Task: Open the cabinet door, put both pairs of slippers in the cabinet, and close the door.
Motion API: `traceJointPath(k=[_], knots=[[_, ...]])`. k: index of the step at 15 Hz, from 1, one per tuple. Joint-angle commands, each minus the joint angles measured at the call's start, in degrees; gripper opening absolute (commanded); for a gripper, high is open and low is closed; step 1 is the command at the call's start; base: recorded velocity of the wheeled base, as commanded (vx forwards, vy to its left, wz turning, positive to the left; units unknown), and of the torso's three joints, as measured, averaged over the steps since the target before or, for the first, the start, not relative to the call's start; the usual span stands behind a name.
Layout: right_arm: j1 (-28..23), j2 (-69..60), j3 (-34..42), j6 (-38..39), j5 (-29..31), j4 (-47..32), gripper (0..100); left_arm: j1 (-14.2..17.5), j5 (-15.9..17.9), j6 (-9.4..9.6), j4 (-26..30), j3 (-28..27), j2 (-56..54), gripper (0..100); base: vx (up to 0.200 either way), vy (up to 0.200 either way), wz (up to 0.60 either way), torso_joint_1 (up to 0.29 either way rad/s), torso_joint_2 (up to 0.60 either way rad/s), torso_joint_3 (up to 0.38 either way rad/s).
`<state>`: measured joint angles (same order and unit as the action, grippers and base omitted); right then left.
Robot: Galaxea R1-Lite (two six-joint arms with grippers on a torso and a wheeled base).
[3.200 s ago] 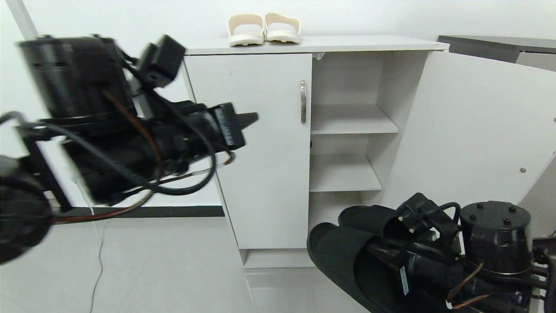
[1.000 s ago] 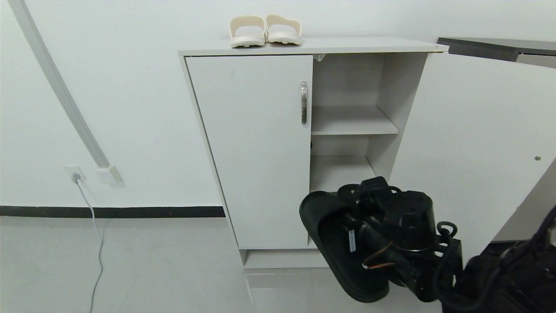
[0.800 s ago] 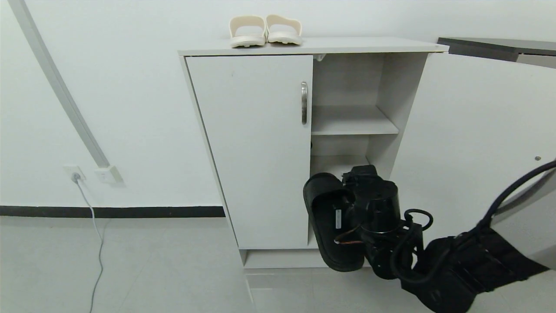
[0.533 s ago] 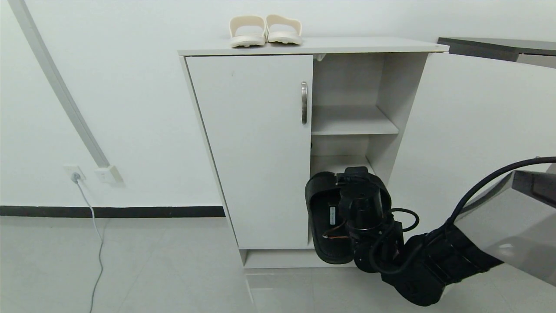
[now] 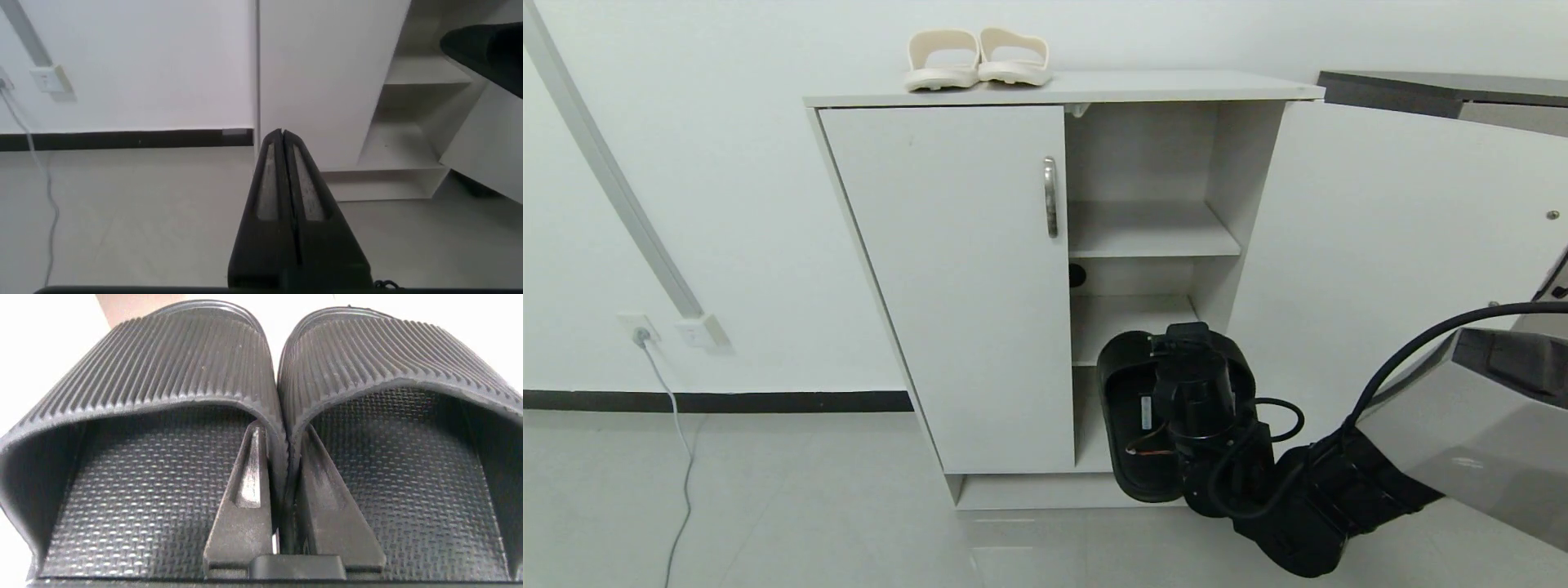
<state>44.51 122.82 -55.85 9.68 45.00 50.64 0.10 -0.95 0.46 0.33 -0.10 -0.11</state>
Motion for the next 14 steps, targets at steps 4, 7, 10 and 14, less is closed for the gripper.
traceJointPath(k=[4, 7, 10, 14], knots=[[-1.5, 3.3, -1.5, -0.1, -0.8, 0.6, 0, 0.1, -0.1, -0.02, 0.0, 0.0, 0.1, 0, 0.0, 0.0, 0.0, 0.0, 0.0, 0.0], [-1.5, 5.3, -2.9, 0.1, -3.6, 0.7, 0, 0.1, -0.2, -0.2, 0.0, 0.0, 0.1, 0, 0.0, 0.0, 0.0, 0.0, 0.0, 0.0], [-1.4, 5.4, -2.5, 0.5, -6.7, 2.7, 0, 0.1, -0.2, -0.55, 0.0, 0.0, 0.1, 0, 0.0, 0.0, 0.0, 0.0, 0.0, 0.0], [-1.3, 5.8, -2.5, 0.5, -6.7, 2.7, 0, 0.1, 0.0, -0.9, 0.0, 0.0, 0.1, 0, 0.0, 0.0, 0.0, 0.0, 0.0, 0.0]])
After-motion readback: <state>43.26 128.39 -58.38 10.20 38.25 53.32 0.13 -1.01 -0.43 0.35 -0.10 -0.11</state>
